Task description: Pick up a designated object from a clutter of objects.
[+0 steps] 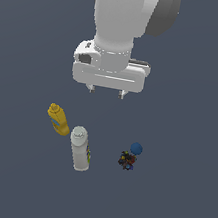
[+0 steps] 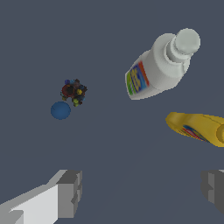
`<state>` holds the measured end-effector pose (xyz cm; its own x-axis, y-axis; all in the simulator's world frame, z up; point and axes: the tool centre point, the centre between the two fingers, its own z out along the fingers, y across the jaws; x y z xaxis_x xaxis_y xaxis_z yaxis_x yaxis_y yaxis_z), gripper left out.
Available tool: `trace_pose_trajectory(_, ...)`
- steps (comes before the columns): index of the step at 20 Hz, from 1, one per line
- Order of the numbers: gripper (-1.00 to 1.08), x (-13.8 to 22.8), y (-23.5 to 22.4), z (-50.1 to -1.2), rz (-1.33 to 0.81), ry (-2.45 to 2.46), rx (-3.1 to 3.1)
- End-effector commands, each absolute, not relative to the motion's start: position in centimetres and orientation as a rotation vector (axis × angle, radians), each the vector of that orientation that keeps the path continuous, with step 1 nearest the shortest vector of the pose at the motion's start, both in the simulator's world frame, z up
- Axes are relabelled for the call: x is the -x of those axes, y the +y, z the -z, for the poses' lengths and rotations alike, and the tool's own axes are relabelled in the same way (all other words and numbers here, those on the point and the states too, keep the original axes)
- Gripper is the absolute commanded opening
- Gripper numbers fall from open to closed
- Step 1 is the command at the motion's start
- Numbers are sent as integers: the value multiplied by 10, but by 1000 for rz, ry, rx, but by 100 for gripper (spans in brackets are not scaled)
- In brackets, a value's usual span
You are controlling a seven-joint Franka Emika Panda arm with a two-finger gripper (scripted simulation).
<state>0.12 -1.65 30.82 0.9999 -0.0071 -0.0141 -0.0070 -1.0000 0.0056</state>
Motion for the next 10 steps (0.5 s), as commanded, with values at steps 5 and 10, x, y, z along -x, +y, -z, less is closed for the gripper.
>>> trace_pose_trajectory(5,100,0,-8,-305,38,4,-3137)
trace_pose_trajectory(10,100,5,13,-299,80,48,-3138)
